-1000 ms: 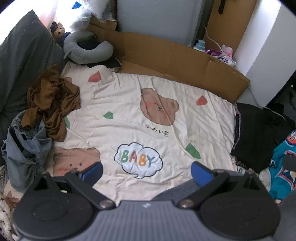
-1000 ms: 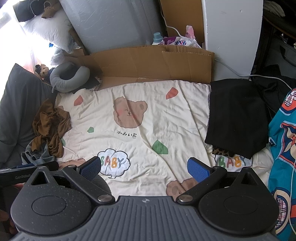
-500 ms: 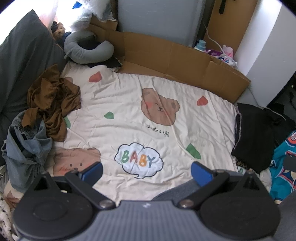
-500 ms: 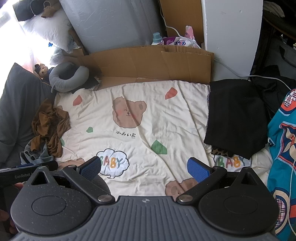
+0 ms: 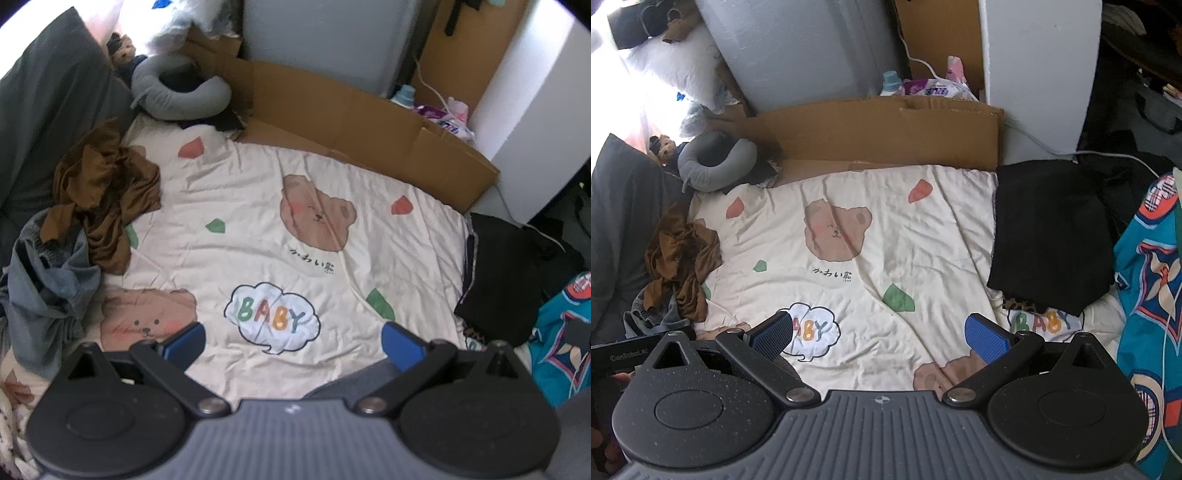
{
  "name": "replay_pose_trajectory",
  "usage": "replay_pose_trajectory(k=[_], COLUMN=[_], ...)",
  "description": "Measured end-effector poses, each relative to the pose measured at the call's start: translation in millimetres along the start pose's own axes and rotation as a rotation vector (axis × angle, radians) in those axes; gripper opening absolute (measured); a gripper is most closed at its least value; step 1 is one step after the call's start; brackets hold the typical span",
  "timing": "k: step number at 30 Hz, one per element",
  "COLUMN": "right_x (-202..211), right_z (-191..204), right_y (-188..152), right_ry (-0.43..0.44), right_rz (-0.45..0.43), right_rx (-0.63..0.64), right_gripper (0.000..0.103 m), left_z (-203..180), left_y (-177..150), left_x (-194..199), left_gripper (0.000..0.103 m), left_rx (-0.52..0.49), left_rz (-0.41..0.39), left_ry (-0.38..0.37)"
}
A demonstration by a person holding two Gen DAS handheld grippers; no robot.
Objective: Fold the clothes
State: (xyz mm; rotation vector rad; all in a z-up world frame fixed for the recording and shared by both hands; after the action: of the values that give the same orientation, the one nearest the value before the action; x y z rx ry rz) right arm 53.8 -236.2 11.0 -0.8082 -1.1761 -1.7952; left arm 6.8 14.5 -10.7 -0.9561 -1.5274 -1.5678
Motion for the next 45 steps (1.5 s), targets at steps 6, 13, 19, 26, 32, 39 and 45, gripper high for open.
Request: replay_pose_trajectory(k=[6, 13, 19, 26, 32, 39, 45], right_x=[3, -1, 2, 6, 12, 3, -8], right_z=[1, 4, 10, 24, 43, 59, 65], right_y=[5, 13, 22, 31, 36, 45, 50], right_ry=[-0.018, -0.031, -0.018, -0.034, -0.029, -0.009, -0.009], right_rz=[-0.003, -0.014, -0.041, -0.07, -0.092, -0.089, -0.085], right_rx=[0.005, -0.004, -0.005, 0.014, 0.037, 0.03, 0.032], right_gripper=[0.102, 0.102, 0.102, 0.102, 0.102, 0.102, 0.102], left_z=[18, 49, 83, 122, 153, 188, 213], left_y=[9, 24, 33, 38, 38, 35, 27], left_x=[3, 13, 22, 32, 41, 42, 39], left_gripper=[0.102, 0.102, 0.102, 0.101, 0.098, 0.098, 0.098], left_rx=[0.039, 0.078, 0.081, 0.081, 0.112, 0.159, 0.197], left_rz=[-0.004, -0.056, -0.069, -0.093, -0.116, -0.123, -0.12], left_ry=[-0.019, -0.015, 0.007, 0.041, 0.08, 0.116, 0.13])
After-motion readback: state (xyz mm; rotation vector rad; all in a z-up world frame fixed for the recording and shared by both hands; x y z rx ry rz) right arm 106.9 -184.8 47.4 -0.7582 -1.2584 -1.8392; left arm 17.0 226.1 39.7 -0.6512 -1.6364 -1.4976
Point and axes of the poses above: each gripper's, at about its wrist camera, not at the fingertips, and x roughly against the way its jaws point, z to its left, y to its top, the point moved 1 cm from there along -x, roughly the way its jaws point, and after that the axes turned 15 degrees about -x, right-handed, at the moved point
